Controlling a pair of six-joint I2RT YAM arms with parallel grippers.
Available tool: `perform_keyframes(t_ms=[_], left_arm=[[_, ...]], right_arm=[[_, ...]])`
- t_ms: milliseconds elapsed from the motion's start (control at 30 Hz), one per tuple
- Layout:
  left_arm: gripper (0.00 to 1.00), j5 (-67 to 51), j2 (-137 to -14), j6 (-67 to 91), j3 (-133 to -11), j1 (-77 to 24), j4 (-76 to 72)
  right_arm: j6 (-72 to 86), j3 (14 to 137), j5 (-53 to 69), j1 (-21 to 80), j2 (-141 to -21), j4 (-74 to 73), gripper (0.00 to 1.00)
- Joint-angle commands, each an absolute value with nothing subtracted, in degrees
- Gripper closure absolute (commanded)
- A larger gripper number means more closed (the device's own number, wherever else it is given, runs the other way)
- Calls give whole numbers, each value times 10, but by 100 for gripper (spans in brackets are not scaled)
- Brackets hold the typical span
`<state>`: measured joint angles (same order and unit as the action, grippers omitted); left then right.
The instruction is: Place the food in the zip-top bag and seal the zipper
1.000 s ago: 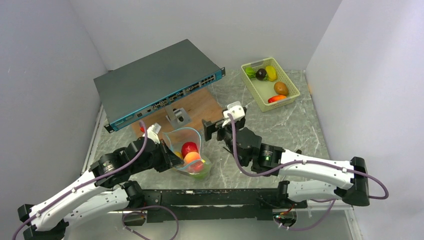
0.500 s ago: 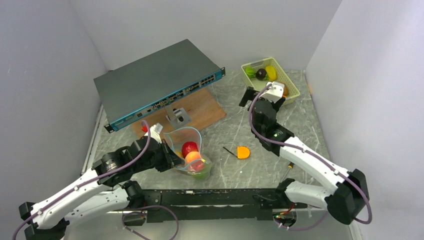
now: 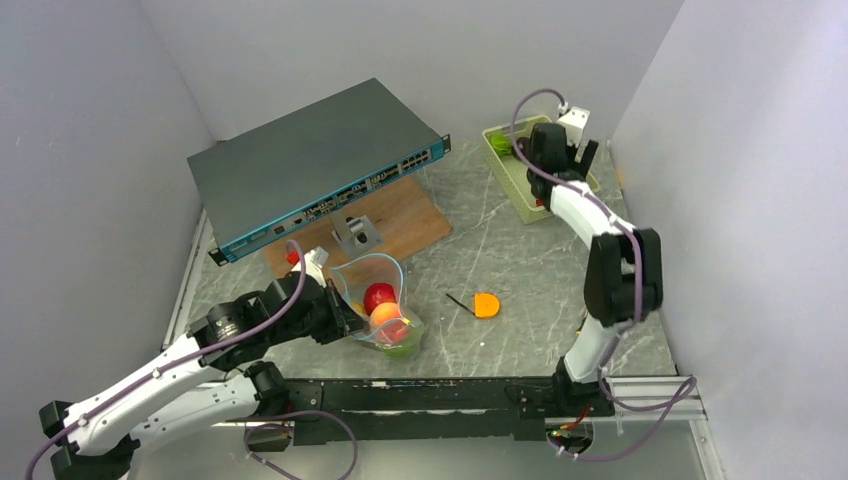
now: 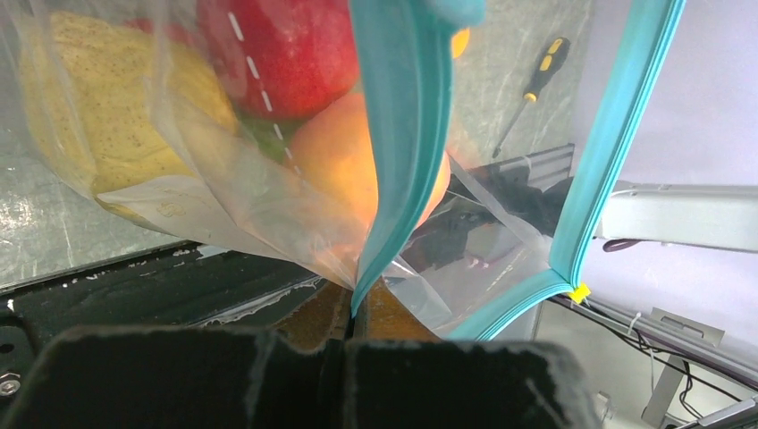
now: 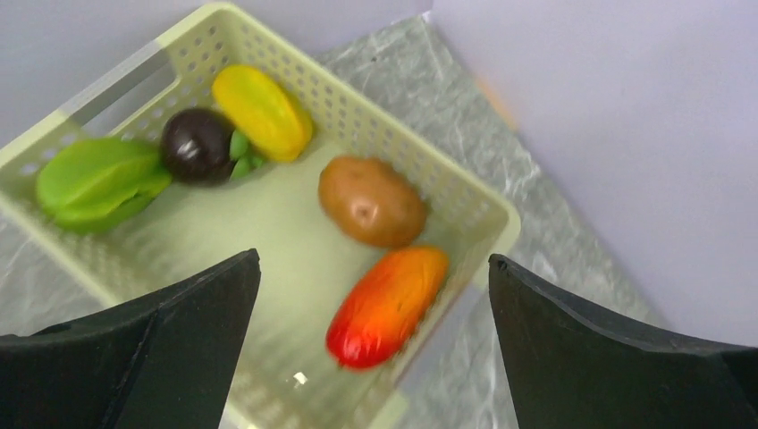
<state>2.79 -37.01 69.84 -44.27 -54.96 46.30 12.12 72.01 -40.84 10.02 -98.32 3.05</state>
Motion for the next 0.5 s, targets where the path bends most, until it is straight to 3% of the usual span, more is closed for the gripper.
perform_keyframes(t_ms=[0, 467], left_arm=[[100, 18, -382, 694, -460, -551, 469], [100, 16, -378, 694, -444, -551, 466]], right_arm=[[59, 865, -357, 59, -1082, -69, 1], [-44, 1142, -333, 15, -1329, -188, 1]])
